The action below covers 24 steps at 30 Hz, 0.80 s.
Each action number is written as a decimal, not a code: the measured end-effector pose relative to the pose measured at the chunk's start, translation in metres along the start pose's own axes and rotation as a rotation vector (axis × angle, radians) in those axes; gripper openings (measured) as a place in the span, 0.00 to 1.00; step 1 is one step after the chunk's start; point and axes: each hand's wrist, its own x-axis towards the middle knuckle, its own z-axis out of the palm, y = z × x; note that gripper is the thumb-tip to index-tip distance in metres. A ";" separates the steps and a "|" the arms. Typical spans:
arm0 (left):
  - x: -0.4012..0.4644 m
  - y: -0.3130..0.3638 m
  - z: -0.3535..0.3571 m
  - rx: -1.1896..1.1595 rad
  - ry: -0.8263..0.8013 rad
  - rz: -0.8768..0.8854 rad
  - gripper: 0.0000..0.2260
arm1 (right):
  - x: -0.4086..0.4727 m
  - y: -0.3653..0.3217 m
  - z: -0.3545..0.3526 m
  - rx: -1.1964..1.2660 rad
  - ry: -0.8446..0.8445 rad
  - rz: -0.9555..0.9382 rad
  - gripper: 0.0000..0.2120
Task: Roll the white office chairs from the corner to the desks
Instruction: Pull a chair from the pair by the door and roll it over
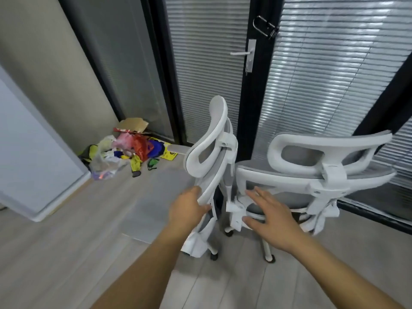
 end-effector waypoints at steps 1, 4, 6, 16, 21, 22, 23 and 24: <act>0.008 0.001 0.002 0.046 0.002 0.012 0.23 | 0.006 0.002 0.001 0.004 0.000 0.007 0.40; 0.025 -0.003 0.003 0.203 0.032 0.088 0.12 | 0.021 0.006 0.000 0.004 -0.006 0.037 0.37; 0.027 -0.011 0.003 0.236 0.029 0.125 0.12 | 0.031 0.007 -0.004 -0.005 -0.004 0.049 0.35; -0.010 -0.099 -0.035 0.188 0.077 0.142 0.18 | 0.082 -0.017 -0.016 -0.031 0.003 -0.013 0.34; -0.035 -0.166 -0.081 0.181 0.113 0.059 0.14 | 0.096 -0.034 -0.007 -0.069 -0.012 -0.041 0.36; -0.037 -0.179 -0.090 0.190 0.127 0.029 0.14 | 0.100 -0.036 -0.004 -0.088 -0.019 -0.046 0.36; -0.038 -0.189 -0.098 0.194 0.154 0.005 0.14 | 0.104 -0.038 -0.002 -0.113 -0.031 -0.049 0.37; -0.039 -0.199 -0.104 0.198 0.189 -0.012 0.14 | 0.109 -0.041 0.001 -0.148 -0.047 -0.051 0.38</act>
